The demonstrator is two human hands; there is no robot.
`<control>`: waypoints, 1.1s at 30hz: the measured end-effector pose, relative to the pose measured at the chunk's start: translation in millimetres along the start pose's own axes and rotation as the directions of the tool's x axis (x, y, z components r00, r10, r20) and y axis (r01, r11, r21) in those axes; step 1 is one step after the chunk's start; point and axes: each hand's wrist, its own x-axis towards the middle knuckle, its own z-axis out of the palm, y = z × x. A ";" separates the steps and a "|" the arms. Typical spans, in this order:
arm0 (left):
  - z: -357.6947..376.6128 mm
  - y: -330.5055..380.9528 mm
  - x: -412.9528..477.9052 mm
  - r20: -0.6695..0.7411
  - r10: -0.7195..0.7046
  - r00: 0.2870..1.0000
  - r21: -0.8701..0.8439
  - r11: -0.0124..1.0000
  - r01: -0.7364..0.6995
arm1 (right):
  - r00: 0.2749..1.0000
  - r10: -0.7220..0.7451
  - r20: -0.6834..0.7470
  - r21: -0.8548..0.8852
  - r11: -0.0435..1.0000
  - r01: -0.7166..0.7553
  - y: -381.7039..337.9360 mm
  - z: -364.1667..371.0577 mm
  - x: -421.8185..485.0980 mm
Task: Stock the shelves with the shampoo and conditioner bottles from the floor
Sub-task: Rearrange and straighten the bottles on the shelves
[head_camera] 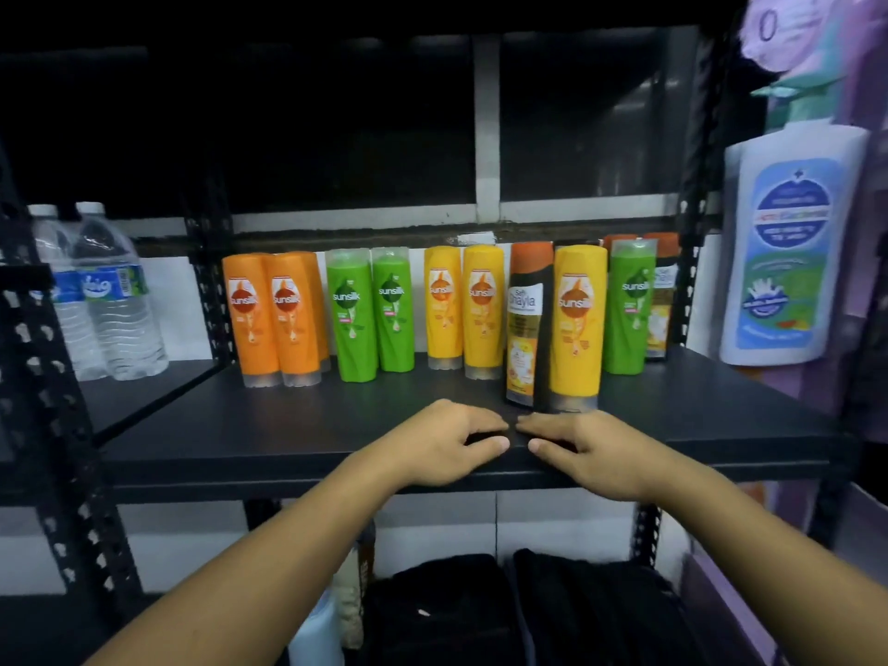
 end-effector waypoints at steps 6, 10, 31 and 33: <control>24.1 54.5 51.5 0.052 0.154 0.987 -0.020 0.988 -0.153 | 0.980 0.195 -0.046 0.027 0.981 -0.194 56.7 -24.6 -51.8; 37.3 81.7 87.5 0.111 0.196 0.974 -0.011 0.980 -0.196 | 0.949 0.312 -0.035 0.008 0.950 -0.312 92.4 -39.9 -61.8; 67.5 99.5 147.1 0.293 0.190 0.937 0.059 0.975 -0.216 | 0.726 0.681 -0.100 0.725 0.549 -0.416 172.3 -61.1 48.3; 68.3 98.5 148.1 0.294 0.188 0.937 0.063 0.974 -0.216 | 0.702 0.702 -0.121 0.769 0.513 -0.381 173.3 -59.5 57.3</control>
